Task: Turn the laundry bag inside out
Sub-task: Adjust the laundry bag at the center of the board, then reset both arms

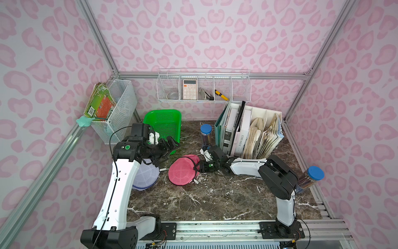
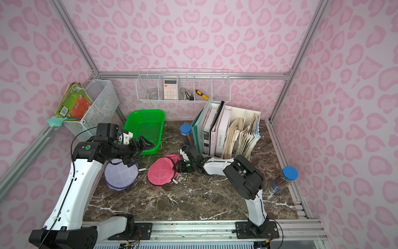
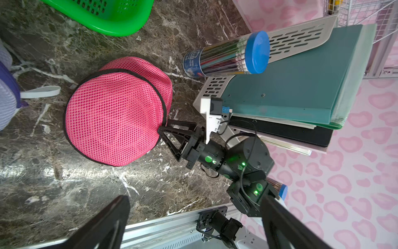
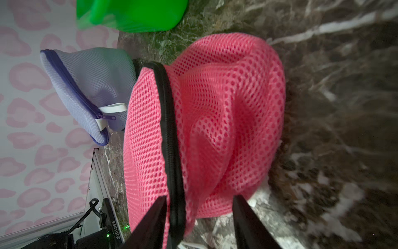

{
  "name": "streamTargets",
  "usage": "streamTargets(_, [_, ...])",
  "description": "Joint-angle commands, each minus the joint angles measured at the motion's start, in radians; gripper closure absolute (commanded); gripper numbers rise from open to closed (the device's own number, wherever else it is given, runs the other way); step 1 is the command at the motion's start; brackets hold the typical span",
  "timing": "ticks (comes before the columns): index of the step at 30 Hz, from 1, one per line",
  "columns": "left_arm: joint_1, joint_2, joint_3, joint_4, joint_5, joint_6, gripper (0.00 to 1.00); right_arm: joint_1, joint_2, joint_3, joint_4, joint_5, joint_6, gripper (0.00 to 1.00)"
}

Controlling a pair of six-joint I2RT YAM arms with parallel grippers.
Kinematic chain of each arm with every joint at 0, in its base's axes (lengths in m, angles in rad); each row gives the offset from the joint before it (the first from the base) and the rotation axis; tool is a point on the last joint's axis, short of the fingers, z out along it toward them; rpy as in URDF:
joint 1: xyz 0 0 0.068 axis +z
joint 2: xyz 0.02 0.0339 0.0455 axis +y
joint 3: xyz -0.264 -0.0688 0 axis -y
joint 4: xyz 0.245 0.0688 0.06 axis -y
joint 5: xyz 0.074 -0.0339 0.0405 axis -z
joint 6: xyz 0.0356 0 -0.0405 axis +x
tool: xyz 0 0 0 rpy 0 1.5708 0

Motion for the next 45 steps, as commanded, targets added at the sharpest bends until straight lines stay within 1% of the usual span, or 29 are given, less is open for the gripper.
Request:
streamTargets(1, [-0.001,0.006,-0.003,0.008,-0.053,0.037,0.01,0.001,-0.063,-0.018,-0.055,0.045,-0.045,0.36])
streamTargets(2, [0.001,0.007,-0.004,0.009,-0.078,0.042,0.01,0.002,-0.092,-0.029,-0.067,0.055,-0.057,0.33])
streamTargets(3, [0.000,0.007,-0.007,0.011,-0.108,0.045,0.01,0.003,-0.117,-0.035,-0.082,0.065,-0.066,0.25])
streamTargets(4, [0.000,0.005,-0.013,0.018,-0.143,0.045,0.01,0.004,-0.147,-0.047,-0.095,0.075,-0.078,0.05])
streamTargets(5, [0.000,0.004,-0.021,0.026,-0.186,0.045,0.01,0.005,-0.179,-0.060,-0.106,0.086,-0.091,0.01])
streamTargets(8, [0.000,0.006,-0.053,0.044,-0.309,0.038,0.01,0.003,-0.289,-0.113,-0.126,0.126,-0.130,0.01])
streamTargets(10, [0.001,0.010,-0.071,0.055,-0.381,0.050,0.01,-0.003,-0.369,-0.148,-0.155,0.180,-0.154,0.01])
streamTargets(12, [0.000,0.013,-0.101,0.092,-0.437,0.077,0.01,-0.012,-0.457,-0.188,-0.188,0.267,-0.176,0.01])
streamTargets(14, [0.001,0.009,-0.159,0.161,-0.495,0.100,0.01,-0.023,-0.556,-0.250,-0.195,0.380,-0.190,0.01])
streamTargets(16, [-0.001,-0.005,-0.240,0.267,-0.502,0.135,0.01,-0.040,-0.664,-0.333,-0.181,0.503,-0.192,0.01])
streamTargets(20, [0.001,-0.035,-0.411,0.499,-0.545,0.189,0.01,-0.104,-0.886,-0.515,-0.106,0.697,-0.285,0.01])
streamTargets(25, [0.000,0.006,-0.489,0.661,-0.629,0.274,0.01,-0.217,-1.141,-0.724,-0.015,0.814,-0.445,0.01])
streamTargets(27, [0.001,0.016,-0.534,0.751,-0.648,0.322,0.01,-0.257,-1.256,-0.831,0.071,0.847,-0.519,0.01])
streamTargets(29, [0.000,0.021,-0.573,0.827,-0.687,0.338,0.01,-0.296,-1.358,-0.919,0.151,0.893,-0.560,0.01])
streamTargets(31, [0.000,0.023,-0.594,0.882,-0.702,0.377,0.01,-0.342,-1.452,-1.004,0.236,0.919,-0.620,0.01])
streamTargets(33, [0.001,0.038,-0.609,0.927,-0.753,0.415,0.01,-0.387,-1.531,-1.071,0.301,0.933,-0.670,0.01])
streamTargets(35, [0.005,0.054,-0.630,0.991,-0.785,0.453,0.01,-0.433,-1.564,-1.110,0.335,0.943,-0.694,0.01])
streamTargets(36, [0.009,0.059,-0.640,1.021,-0.799,0.460,0.01,-0.459,-1.564,-1.114,0.348,0.939,-0.681,0.01])
streamTargets(37, [0.014,0.059,-0.655,1.054,-0.803,0.473,0.01,-0.485,-1.553,-1.113,0.362,0.915,-0.675,0.01])
streamTargets(38, [0.016,0.056,-0.674,1.095,-0.812,0.489,0.01,-0.515,-1.529,-1.109,0.381,0.875,-0.680,0.01])
streamTargets(40, [0.034,0.053,-0.725,1.198,-0.810,0.510,0.01,-0.568,-1.458,-1.108,0.424,0.842,-0.672,0.00])
streamTargets(42, [0.056,0.060,-0.753,1.247,-0.806,0.517,0.01,-0.624,-1.380,-1.111,0.482,0.792,-0.660,0.00])
streamTargets(45, [0.088,0.060,-0.816,1.344,-0.788,0.518,0.01,-0.690,-1.250,-1.122,0.619,0.730,-0.652,0.01])
